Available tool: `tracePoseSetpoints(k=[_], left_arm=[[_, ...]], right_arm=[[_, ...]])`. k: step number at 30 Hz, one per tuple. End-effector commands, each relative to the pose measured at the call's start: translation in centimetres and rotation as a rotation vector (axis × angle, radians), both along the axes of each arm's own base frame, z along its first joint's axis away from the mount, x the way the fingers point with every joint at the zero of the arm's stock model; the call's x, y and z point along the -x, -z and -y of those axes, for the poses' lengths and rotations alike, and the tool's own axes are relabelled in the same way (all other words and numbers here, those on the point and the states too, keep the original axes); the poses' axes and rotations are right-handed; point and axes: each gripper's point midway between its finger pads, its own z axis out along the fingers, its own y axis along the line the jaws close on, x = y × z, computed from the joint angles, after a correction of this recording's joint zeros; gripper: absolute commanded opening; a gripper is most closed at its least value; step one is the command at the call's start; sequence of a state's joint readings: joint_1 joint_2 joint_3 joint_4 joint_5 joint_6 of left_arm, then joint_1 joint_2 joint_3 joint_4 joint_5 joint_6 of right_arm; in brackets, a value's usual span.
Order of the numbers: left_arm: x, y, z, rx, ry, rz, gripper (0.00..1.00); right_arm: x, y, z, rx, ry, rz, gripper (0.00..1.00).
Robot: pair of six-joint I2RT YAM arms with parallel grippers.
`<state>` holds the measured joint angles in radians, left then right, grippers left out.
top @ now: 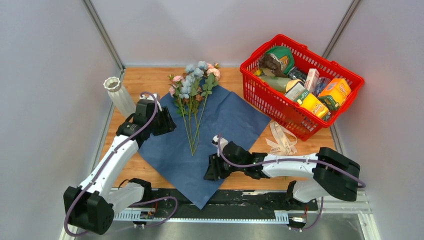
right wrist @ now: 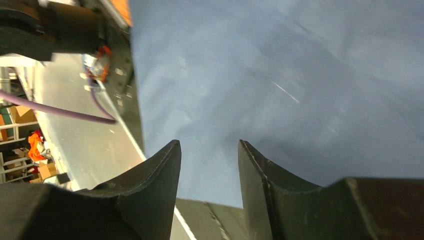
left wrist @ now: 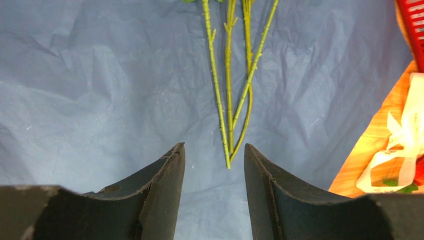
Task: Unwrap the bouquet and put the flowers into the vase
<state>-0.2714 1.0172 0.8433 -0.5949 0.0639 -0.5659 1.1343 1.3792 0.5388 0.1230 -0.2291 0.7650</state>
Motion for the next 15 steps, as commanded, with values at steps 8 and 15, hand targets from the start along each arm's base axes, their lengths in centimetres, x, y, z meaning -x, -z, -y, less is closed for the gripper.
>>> tracePoseSetpoints(k=[8,15], left_arm=[[-4.1,1.6,1.3,-0.034,0.064,-0.004,0.53],[-8.3,0.9,3.5,-0.041,0.123,0.042,0.52]], right_arm=[[-0.8,1.9,-3.3,0.044,0.095,0.055,0.47],[-1.0,2.2,-2.8,0.072,0.17,0.118,0.45]])
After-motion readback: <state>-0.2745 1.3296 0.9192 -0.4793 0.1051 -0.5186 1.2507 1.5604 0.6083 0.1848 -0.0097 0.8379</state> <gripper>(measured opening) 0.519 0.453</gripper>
